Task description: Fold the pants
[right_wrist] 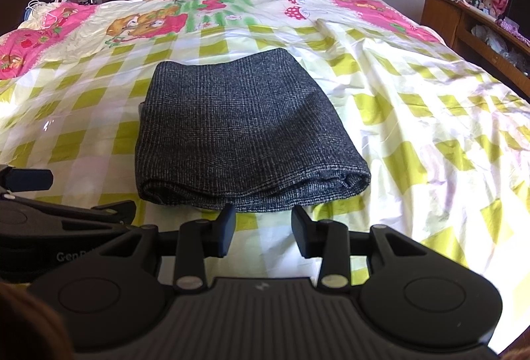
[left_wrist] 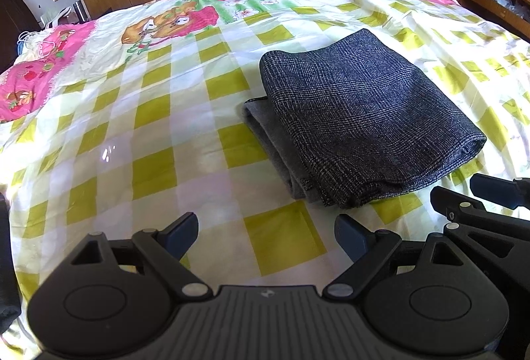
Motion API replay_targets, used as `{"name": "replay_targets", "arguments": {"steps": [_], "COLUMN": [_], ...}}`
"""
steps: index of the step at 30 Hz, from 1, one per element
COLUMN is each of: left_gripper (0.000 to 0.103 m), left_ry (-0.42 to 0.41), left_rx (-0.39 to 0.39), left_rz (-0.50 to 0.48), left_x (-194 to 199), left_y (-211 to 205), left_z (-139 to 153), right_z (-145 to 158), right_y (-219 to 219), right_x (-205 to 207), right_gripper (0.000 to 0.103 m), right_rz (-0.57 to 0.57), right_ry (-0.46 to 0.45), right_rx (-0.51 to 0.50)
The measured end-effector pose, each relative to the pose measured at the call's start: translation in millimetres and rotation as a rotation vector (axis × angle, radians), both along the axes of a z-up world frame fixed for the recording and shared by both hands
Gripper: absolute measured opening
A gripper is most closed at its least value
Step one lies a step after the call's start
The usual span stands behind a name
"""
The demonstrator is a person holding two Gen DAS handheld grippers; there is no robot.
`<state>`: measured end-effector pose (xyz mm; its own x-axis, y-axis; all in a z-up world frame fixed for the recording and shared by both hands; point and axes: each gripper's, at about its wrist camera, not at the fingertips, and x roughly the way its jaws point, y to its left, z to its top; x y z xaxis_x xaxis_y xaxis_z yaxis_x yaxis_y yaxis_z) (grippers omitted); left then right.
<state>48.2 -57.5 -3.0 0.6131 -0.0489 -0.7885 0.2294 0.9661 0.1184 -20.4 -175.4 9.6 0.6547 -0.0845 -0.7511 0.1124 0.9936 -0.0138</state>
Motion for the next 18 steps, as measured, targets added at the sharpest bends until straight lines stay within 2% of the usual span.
{"name": "replay_targets", "arguments": {"steps": [12, 18], "left_gripper": [0.099, 0.098], "left_ry": [-0.012, -0.03], "left_rx": [0.044, 0.062], "left_rz": [0.018, 0.03], "left_x": [-1.5, -2.8], "left_y": [-2.8, -4.0], "left_z": [-2.0, 0.0], "right_z": [-2.0, -2.4], "right_y": [8.9, 5.6], "right_x": [1.8, 2.3], "right_gripper": [0.038, 0.038], "right_rz": [0.02, 0.023], "right_ry": [0.015, 0.022], "right_rx": [-0.066, -0.051]}}
